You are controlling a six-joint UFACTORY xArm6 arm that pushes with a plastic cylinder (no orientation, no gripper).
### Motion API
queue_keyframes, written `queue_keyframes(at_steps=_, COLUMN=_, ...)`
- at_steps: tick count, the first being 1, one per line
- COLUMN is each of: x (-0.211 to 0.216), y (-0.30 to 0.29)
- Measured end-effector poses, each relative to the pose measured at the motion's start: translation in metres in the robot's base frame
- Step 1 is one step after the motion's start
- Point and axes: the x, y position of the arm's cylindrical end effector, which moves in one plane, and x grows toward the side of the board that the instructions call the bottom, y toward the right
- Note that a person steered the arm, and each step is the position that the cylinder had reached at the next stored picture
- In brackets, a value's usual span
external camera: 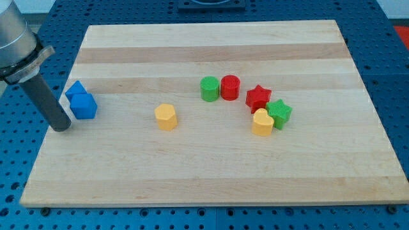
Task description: Go and point your hand at the bottom side of the yellow hexagon
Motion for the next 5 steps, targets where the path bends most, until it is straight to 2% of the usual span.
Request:
queue_keyframes(at_steps=1, x=0.023, y=0.039)
queue_keyframes(at_steps=2, x=0.024, y=0.094)
queue_keyframes(at_steps=3, x=0.019, y=0.115)
queue_keyframes(at_steps=5, x=0.049, y=0.193)
